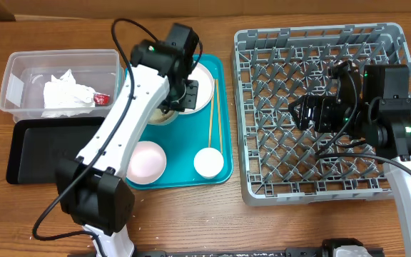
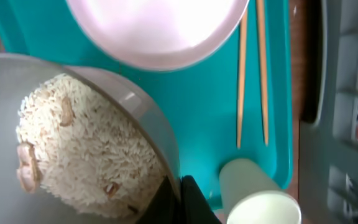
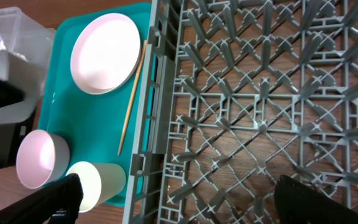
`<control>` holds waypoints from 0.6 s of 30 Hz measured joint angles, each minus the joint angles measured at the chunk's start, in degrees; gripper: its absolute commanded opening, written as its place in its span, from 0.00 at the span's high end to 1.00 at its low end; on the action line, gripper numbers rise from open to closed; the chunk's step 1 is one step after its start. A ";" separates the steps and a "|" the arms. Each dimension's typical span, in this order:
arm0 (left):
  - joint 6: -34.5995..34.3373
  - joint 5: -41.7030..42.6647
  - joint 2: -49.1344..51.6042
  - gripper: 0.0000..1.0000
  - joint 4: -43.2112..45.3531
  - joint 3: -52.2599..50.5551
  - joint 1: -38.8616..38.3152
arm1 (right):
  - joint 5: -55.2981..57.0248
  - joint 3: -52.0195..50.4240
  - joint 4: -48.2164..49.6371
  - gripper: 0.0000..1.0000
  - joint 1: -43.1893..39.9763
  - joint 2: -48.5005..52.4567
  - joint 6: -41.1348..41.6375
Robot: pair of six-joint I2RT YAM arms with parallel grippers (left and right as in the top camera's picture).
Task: Sort waste into correct bins and load items into the dishwasher
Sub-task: 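Carry the rice bowl left and tip rice onto the black tray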
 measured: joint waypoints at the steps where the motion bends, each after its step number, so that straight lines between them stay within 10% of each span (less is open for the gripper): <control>1: -0.22 0.20 0.00 0.96 -2.27 1.31 0.50 | -0.02 0.00 -0.02 0.00 0.00 0.00 0.02; 18: 7.98 12.92 -14.69 0.96 -17.57 4.02 24.00 | -0.02 0.00 0.44 0.00 0.00 0.00 0.02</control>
